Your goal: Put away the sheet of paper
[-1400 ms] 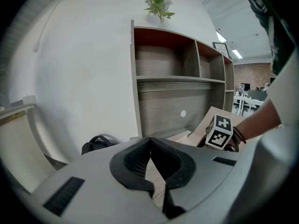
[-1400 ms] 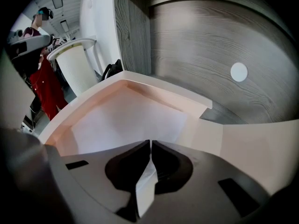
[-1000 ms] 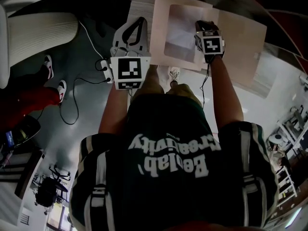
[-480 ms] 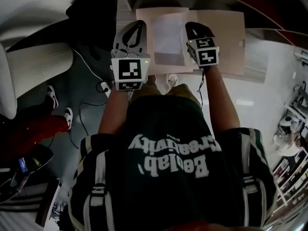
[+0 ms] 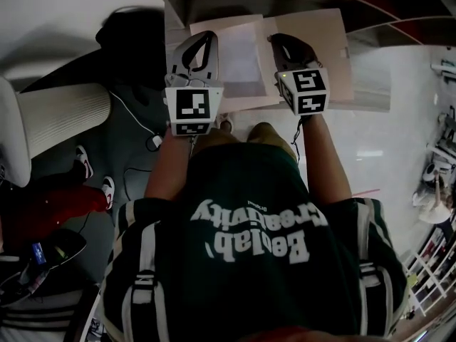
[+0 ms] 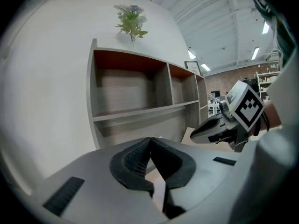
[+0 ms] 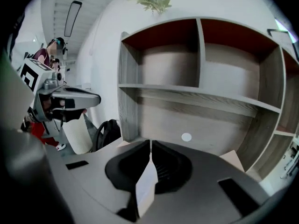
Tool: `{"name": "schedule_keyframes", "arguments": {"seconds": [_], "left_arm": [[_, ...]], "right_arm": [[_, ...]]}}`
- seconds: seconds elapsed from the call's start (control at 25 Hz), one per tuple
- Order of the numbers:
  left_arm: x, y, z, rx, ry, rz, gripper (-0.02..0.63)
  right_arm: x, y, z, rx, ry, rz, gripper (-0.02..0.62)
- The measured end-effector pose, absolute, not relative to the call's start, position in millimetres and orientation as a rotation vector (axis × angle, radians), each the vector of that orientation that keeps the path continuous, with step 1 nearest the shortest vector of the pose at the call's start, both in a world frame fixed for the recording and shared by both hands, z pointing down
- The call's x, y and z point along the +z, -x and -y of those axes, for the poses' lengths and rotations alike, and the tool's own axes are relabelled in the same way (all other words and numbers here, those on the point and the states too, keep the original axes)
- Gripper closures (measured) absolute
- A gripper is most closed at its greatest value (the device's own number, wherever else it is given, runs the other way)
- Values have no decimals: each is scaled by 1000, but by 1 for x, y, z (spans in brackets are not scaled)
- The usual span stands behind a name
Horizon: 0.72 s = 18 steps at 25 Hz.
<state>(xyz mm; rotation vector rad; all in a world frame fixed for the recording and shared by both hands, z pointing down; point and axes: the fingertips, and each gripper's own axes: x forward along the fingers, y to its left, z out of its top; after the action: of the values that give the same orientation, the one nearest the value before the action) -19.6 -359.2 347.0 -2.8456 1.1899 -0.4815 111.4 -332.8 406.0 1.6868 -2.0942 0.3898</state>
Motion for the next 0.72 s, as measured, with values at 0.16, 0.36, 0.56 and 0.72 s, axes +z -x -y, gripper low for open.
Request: {"name": "schedule_keyframes", "arguments": {"seconds": [0.16,0.36,0.56,0.72], "left_arm": [[344,33,356,-480,2799,-1188,586],[354,87,372,-478,2720,-1248,587],[348,106,336,-475,2672,-1340,586],[333,88,282,-470,2595,-1340,586]], "right_arm": [[391,-92,335,311,-1712,2154,554],[396,-31,364,238,-1708,2259,554],[379,-14,334,177,-1715,2338,554],[360,-29,285,124,-1728,2382,554]]}}
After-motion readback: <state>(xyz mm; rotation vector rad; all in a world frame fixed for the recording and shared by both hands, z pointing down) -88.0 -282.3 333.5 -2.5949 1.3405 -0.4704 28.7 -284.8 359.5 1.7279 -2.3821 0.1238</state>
